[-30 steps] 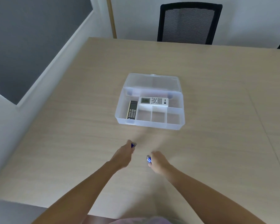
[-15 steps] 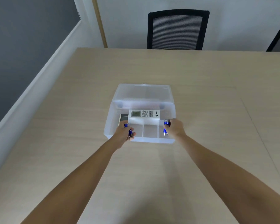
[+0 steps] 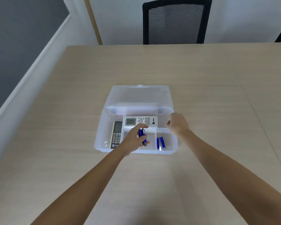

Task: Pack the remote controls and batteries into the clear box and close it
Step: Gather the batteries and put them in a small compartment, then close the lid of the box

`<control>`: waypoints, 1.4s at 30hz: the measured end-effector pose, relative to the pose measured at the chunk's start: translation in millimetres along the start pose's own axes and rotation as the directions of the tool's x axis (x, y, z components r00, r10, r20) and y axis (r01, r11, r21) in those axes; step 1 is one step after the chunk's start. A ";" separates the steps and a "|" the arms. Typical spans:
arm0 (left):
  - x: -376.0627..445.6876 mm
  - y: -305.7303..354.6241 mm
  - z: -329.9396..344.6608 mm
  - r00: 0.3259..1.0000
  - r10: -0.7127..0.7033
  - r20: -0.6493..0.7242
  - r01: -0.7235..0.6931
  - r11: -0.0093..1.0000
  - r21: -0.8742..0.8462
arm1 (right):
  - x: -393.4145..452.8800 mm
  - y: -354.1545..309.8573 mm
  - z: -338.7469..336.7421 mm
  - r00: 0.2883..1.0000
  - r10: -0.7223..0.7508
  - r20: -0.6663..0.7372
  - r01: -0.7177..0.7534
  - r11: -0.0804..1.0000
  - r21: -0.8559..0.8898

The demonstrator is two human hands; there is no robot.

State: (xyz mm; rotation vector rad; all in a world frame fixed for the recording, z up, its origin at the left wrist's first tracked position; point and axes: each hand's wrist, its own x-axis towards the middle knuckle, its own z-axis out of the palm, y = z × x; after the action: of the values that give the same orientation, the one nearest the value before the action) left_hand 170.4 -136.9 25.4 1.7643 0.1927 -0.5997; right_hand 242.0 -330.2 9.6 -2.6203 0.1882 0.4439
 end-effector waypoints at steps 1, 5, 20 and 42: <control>5.5 4.1 9.0 1.000 0.015 0.026 -0.016 0.999 0.050 | 6.7 4.6 -11.0 0.996 -0.015 -0.088 0.017 1.000 0.013; 42.0 5.9 44.7 0.999 -0.044 0.025 0.037 0.967 0.254 | 37.5 10.2 -19.4 0.996 0.008 0.088 -0.018 0.993 0.120; 32.3 3.5 24.9 0.998 -0.030 -0.055 0.050 0.909 0.415 | 76.9 -38.5 13.4 0.965 0.023 0.263 -0.091 0.965 0.247; -16.1 -84.9 -27.7 0.934 0.190 -0.303 0.205 0.412 0.888 | 107.0 13.7 -9.9 0.989 0.140 -0.046 -0.093 0.837 0.540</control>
State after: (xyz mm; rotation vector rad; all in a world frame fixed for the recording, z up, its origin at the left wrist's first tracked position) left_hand 128.1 -83.8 -34.9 3.0005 0.1195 -0.3674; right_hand 342.2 -352.8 -24.6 -2.0774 0.4371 0.2687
